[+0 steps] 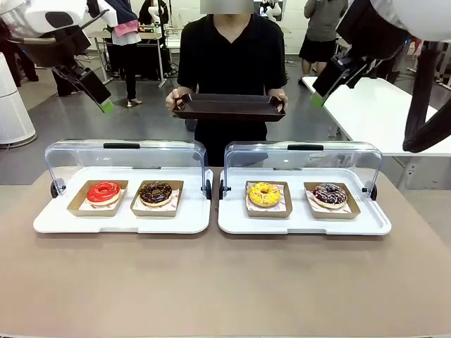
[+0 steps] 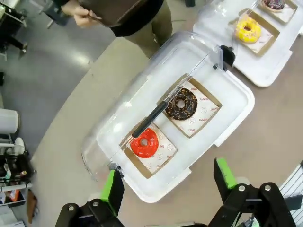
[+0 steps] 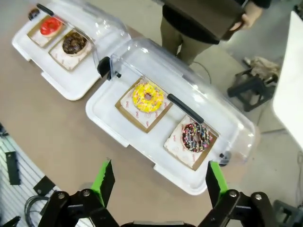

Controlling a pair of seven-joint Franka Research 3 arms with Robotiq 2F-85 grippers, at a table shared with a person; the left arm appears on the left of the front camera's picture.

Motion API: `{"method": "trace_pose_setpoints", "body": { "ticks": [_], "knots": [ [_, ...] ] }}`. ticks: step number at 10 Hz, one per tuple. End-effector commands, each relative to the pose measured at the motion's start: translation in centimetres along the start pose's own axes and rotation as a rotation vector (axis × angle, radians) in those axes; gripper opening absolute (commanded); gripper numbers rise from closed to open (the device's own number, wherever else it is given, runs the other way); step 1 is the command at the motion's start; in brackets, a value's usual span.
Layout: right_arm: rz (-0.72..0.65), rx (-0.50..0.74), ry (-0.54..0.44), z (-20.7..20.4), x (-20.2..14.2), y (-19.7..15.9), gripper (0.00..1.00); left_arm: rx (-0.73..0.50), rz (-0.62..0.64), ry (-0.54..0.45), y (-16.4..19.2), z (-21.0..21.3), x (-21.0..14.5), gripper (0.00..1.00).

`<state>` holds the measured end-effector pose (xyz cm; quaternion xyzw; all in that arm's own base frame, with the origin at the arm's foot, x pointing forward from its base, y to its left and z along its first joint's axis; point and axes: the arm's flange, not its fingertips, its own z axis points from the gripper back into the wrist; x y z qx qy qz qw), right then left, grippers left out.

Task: Provide the desired donut to the person.
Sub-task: Pick up and lift the Paper togo box containing the Donut pointed at by the person.

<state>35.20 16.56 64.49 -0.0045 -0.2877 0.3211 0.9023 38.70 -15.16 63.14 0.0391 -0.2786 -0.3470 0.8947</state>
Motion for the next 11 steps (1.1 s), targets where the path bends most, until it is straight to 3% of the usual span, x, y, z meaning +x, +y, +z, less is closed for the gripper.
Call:
{"method": "trace_pose_setpoints", "body": {
  "ticks": [1,4,5,7,9,11],
  "knots": [
    [-0.009,0.013,-0.02,-2.2,-1.3,-0.1,1.0,-0.06,0.013,0.025,-0.2,-0.7,-1.0,1.0],
    [-0.005,0.001,0.004,-1.8,-0.9,0.0,1.0,-0.025,0.013,0.02,-0.2,-0.7,-0.5,1.0],
    [-0.027,0.199,-0.048,-1.6,-1.8,-2.0,1.0,-0.296,-0.028,0.007,1.7,-0.4,-1.2,1.0],
    [-0.036,0.586,-0.193,-1.0,-4.2,-6.4,1.0,-0.703,-0.124,-0.109,6.2,0.6,-2.4,1.0],
    [0.066,0.802,-0.331,-0.1,-7.0,-10.5,1.0,-0.942,-0.226,-0.218,10.5,1.4,-4.4,1.0],
    [0.103,0.898,-0.442,0.8,-9.9,-15.3,1.0,-1.012,-0.311,-0.331,14.6,1.5,-6.4,1.0]
  ]
}}
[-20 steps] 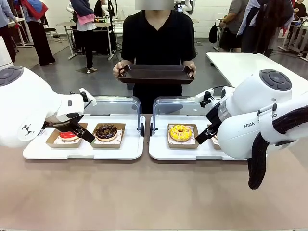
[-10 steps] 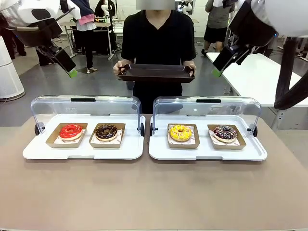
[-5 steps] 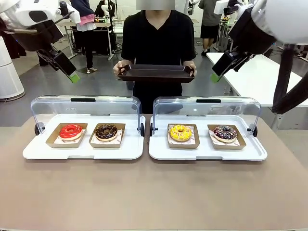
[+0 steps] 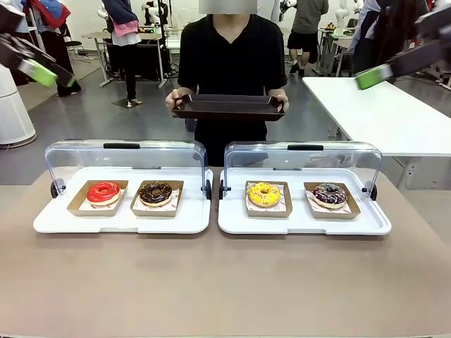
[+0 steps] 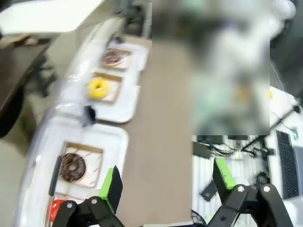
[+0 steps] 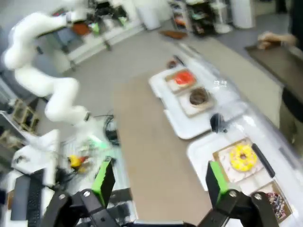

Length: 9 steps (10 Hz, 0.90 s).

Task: Provide the desired donut to the person.
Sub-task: Pick up and lift the Paper togo box containing the Donut pointed at by the person.

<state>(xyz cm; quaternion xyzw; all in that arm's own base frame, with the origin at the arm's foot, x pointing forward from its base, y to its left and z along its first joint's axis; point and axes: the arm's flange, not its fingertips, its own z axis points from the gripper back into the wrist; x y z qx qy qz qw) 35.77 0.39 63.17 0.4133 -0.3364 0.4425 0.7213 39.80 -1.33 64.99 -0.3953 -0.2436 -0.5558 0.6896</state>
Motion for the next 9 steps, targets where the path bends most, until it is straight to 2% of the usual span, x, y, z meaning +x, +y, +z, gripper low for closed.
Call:
{"method": "trace_pose_setpoints", "body": {
  "ticks": [1,3,4,5,9],
  "knots": [
    [-0.018,0.084,0.012,3.1,-1.1,-2.9,1.0,-0.086,-0.04,0.042,3.4,2.9,-0.8,1.0],
    [-0.011,0.063,-0.016,5.5,-2.8,-4.5,1.0,-0.084,-0.056,0.037,4.1,2.7,-2.0,1.0],
    [-0.062,-0.005,-0.051,6.5,-3.6,-5.7,1.0,-0.075,-0.062,0.038,4.8,2.9,-2.4,1.0],
    [-0.073,-0.012,-0.081,7.3,-4.5,-6.1,1.0,-0.056,-0.065,0.026,4.8,3.4,-3.4,1.0],
    [-0.099,-0.056,-0.114,9.8,-6.8,-5.3,1.0,0.005,-0.045,-0.075,3.5,6.8,-6.4,1.0]
  ]
}}
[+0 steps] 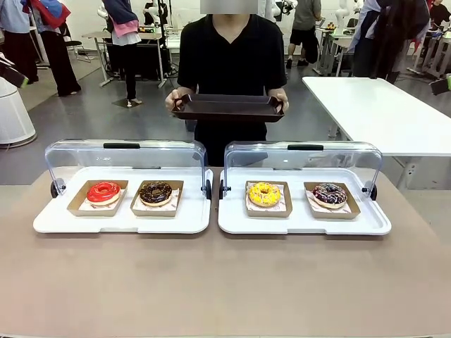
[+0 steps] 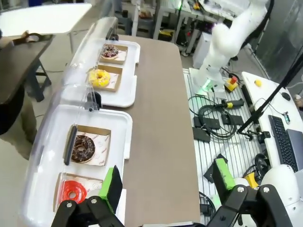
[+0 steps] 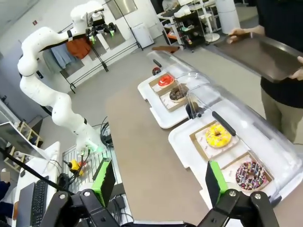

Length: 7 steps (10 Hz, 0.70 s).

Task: Provide the desired donut to the person.
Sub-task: Pick up and lift the Paper togo box containing the Donut pointed at by the person.

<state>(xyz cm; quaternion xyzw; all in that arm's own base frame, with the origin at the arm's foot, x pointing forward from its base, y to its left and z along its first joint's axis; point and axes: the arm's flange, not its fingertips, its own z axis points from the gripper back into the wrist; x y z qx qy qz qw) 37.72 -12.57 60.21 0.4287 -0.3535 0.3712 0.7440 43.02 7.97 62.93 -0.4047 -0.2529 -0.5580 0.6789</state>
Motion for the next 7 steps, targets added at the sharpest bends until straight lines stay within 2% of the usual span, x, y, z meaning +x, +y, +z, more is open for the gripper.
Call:
{"method": "trace_pose_setpoints", "body": {
  "ticks": [1,4,5,7],
  "knots": [
    [0.022,0.001,-0.035,0.1,-0.7,1.1,1.0,0.041,-0.024,-0.067,-1.2,0.4,-0.7,1.0],
    [0.044,-0.006,-0.021,-0.9,0.2,2.0,1.0,0.099,-0.047,-0.07,-1.6,0.9,-1.1,1.0],
    [0.004,-0.018,-0.005,1.0,-0.4,1.0,1.0,0.049,0.007,-0.052,-1.1,1.8,-1.1,1.0],
    [0.004,-0.018,-0.005,1.0,-0.4,1.0,1.0,0.049,0.007,-0.052,-1.1,1.8,-1.1,1.0]
  ]
}}
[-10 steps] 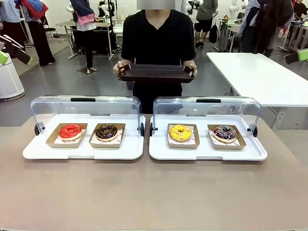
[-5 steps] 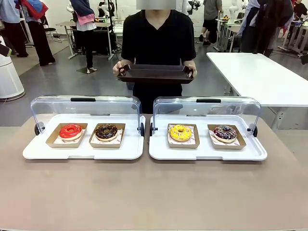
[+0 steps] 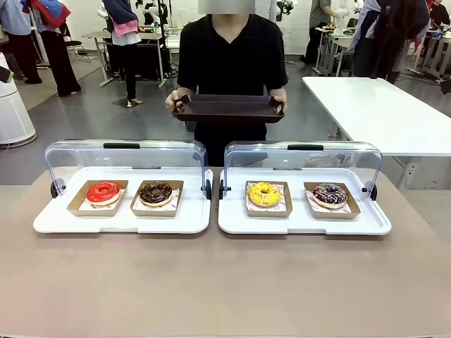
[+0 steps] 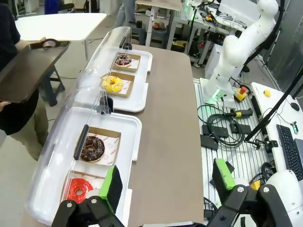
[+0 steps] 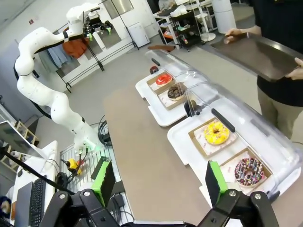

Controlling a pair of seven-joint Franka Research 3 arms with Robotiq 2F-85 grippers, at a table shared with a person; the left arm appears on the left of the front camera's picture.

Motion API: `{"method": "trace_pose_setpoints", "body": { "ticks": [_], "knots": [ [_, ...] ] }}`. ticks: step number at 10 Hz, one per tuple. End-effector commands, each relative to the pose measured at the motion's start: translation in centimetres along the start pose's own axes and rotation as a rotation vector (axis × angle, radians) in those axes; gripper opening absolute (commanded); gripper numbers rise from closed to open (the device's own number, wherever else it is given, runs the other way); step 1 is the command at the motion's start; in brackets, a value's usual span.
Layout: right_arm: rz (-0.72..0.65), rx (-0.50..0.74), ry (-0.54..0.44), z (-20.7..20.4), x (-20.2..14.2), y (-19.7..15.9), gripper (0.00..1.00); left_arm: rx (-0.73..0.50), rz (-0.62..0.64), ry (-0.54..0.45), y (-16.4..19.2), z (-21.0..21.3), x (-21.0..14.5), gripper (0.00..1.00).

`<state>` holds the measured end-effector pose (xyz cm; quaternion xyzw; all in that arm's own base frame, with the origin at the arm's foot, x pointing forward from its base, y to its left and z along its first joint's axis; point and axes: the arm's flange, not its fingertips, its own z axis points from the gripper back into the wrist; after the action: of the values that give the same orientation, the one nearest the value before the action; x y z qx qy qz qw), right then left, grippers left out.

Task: Provide the desired donut to the person.
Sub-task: Pick up and lift the Paper togo box containing the Donut pointed at by the person.

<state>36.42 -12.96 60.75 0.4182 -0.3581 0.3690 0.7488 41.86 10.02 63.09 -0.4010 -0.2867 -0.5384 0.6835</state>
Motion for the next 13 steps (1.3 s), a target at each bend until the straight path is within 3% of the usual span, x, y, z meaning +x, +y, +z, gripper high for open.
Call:
{"method": "trace_pose_setpoints", "body": {
  "ticks": [1,13],
  "knots": [
    [0.0,0.007,-0.008,0.17,-0.1,-0.14,1.0,-0.007,0.004,0.003,-0.07,0.11,0.21,1.0],
    [0.0,0.007,-0.008,0.17,-0.1,-0.14,1.0,-0.007,0.004,0.003,-0.07,0.11,0.21,1.0]
  ]
}}
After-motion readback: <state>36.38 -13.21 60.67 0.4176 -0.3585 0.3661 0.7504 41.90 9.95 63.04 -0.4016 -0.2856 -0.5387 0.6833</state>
